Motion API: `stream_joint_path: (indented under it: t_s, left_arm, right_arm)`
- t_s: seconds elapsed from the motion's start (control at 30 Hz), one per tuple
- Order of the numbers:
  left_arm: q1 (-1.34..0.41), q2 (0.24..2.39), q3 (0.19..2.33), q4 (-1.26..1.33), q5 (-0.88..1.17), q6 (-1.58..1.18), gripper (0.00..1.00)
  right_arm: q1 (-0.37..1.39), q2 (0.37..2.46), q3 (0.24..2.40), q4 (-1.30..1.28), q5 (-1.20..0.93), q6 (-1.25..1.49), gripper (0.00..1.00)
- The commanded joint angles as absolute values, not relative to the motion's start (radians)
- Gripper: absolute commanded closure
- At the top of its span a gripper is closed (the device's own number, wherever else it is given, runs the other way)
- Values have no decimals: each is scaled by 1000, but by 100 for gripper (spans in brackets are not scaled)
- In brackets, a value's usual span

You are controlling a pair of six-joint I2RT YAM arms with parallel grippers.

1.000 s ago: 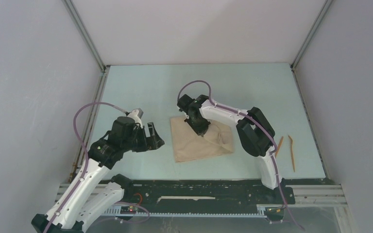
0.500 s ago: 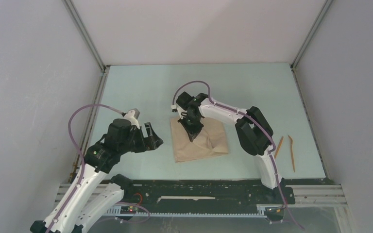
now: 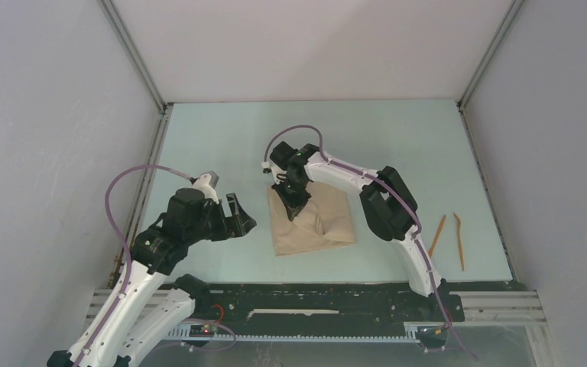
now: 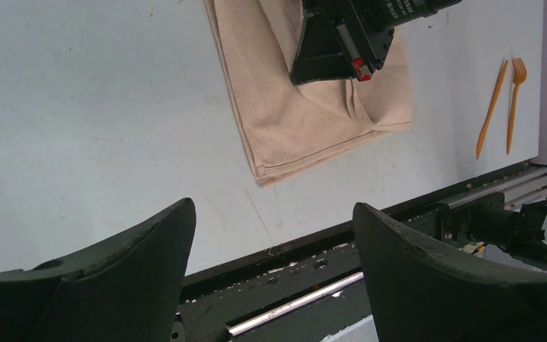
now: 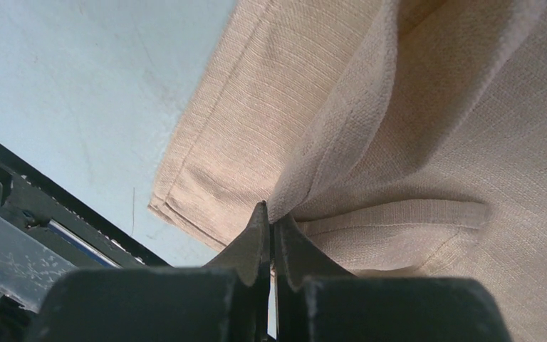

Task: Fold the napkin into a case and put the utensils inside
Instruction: Fold the rectangle-folded napkin at the center of the board.

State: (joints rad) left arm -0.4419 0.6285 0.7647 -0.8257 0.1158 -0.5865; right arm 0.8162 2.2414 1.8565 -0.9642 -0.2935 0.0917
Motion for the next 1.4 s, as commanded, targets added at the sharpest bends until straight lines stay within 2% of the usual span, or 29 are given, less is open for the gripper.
stream_joint_path:
  t_s: [0.0,1.23,1.27,1.37]
  left_arm:
    - [-434,625,775,-818,111,-591,12]
    - [-428,600,778,-840,107,-594,11]
    - [-428,601,778,-840,107,-594,11]
    - [-428,596,774,-840,109,-592,11]
  right_arm:
    - [837,2268,1931,-975,-320,113,100]
    - [849,2345,1994,-980,-321,148,100]
    - [848,2344,1995,-981,-333,153,98]
    - [841,2315,1994,-976,-401,196,73]
